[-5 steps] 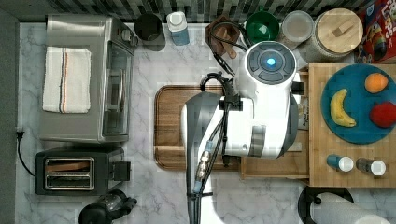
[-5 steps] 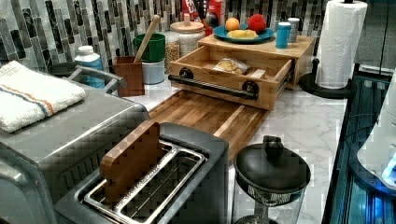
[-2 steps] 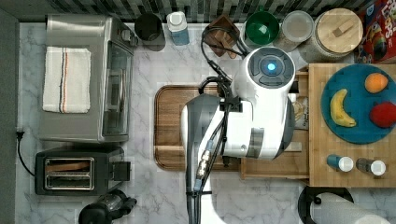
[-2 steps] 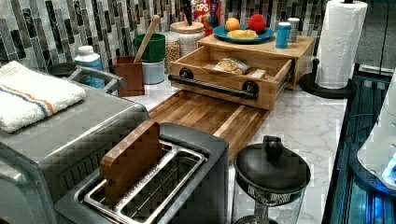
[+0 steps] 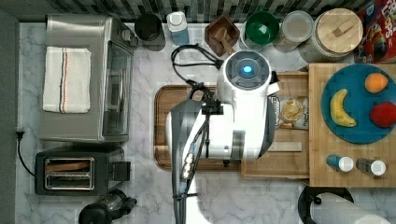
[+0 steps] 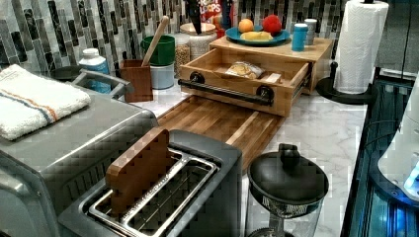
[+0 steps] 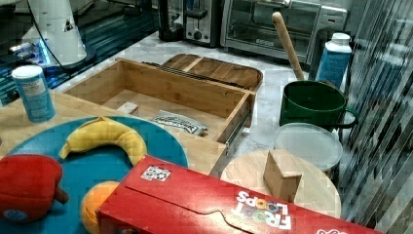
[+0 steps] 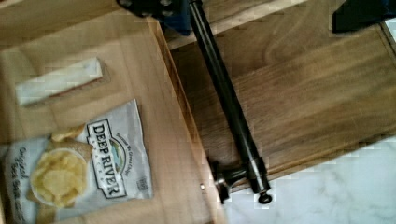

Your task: Close the drawer.

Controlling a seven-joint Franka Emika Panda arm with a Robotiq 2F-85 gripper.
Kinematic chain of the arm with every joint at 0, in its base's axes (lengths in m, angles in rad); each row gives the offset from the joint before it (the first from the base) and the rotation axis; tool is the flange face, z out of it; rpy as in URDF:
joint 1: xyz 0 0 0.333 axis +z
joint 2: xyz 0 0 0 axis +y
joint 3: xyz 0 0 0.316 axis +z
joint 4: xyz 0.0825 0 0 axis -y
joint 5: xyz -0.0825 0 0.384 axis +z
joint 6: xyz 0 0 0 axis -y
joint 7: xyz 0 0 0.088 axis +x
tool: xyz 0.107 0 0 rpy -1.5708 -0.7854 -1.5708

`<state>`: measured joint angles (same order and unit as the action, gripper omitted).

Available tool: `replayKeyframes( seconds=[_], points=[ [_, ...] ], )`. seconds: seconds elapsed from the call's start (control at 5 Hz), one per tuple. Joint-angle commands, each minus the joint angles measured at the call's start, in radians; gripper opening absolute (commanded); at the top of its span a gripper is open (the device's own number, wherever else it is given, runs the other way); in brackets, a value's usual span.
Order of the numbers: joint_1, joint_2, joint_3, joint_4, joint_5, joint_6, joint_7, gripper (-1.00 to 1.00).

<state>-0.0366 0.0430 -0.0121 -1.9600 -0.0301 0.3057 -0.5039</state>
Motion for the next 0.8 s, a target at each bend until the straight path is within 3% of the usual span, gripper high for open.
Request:
replayKeyframes(
  seconds=[0.2, 0.8],
  points=[
    [0.067, -0.054, 0.098, -0.146, -0.02, 0.131, -0.082, -1.0],
    [0.057, 0.031, 0.103, -0.286, -0.117, 0.395, -0.025, -1.0]
  ],
)
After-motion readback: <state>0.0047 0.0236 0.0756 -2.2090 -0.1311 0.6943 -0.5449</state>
